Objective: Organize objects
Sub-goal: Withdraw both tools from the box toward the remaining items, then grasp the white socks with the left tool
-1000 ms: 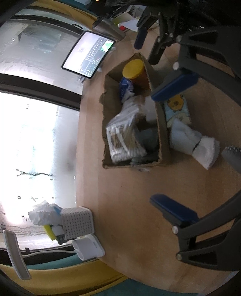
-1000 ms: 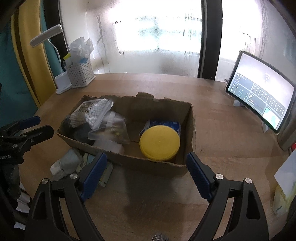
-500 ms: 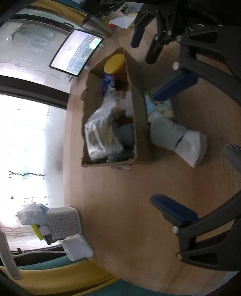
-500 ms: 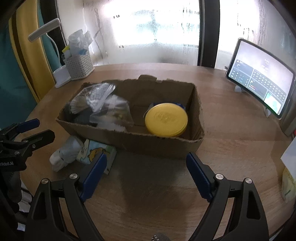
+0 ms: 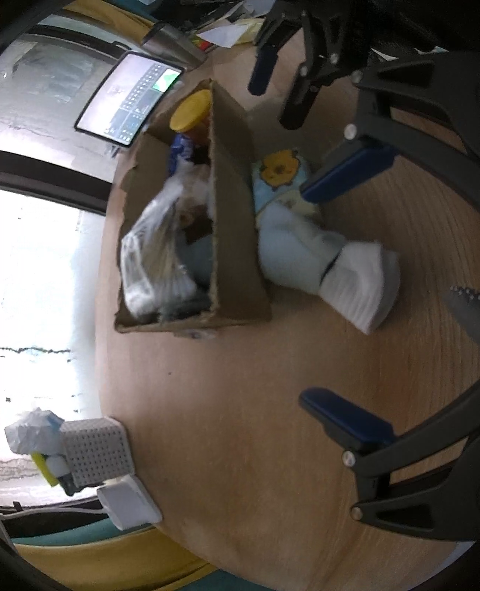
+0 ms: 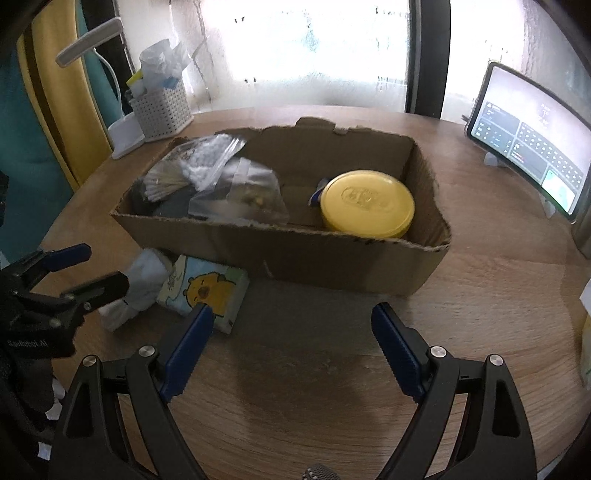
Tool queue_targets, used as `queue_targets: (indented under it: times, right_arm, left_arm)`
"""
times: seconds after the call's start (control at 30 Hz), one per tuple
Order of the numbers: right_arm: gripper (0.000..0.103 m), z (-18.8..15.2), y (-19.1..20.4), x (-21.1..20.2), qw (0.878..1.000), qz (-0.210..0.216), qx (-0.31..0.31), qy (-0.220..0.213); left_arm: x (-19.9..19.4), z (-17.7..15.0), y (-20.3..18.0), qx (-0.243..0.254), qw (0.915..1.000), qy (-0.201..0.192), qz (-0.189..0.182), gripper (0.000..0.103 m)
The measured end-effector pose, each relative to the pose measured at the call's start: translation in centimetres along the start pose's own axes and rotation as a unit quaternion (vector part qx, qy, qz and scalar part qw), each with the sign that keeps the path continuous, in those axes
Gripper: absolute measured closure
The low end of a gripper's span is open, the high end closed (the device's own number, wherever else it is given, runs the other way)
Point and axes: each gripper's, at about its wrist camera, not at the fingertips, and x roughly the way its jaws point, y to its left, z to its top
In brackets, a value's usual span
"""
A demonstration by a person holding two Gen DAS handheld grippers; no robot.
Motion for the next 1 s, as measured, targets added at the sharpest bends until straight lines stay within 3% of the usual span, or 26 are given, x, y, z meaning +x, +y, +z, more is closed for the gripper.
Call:
queue_targets:
  times: [0.4, 0.47, 0.6, 0.67, 0.77, 1.0]
  right_arm:
    - [0.013, -0.4, 0.6, 0.7, 1.0, -0.001, -0.008, 0.006]
    - [0.013, -0.4, 0.9, 0.8, 1.0, 0.002, -0.01, 0.006]
    - [0.013, -0.4, 1.4, 1.0, 1.0, 0.005, -0.016, 0.007]
    - [0.013, -0.3, 1.8, 1.0, 1.0, 0.006, -0.021, 0.007]
    - [0.013, -0.3, 2.3, 1.0, 1.0, 0.008, -0.028, 0.008]
    - [0.014, 0.2, 3.5, 1.3, 0.999, 0.01, -0.04, 0.01]
  left_arm:
    - [0.9, -1.1, -0.2, 0.017, 0.9996, 0.003, -0.02, 0.003]
    - [0.9, -1.2, -0.1, 0.021, 0.9995, 0.001, -0.021, 0.014]
    - [1.3, -1.2, -0.1, 0.026, 0.9993, 0.005, -0.026, 0.02]
    - [1.4, -1.3, -0.3, 0.032, 0.999, 0.006, -0.03, 0.032]
    - [1.5, -1.4, -0.3, 0.034, 0.9986, 0.008, -0.038, 0.041]
    - [1.1, -1.4, 0.0, 0.038, 0.9979, 0.006, -0.052, 0.055]
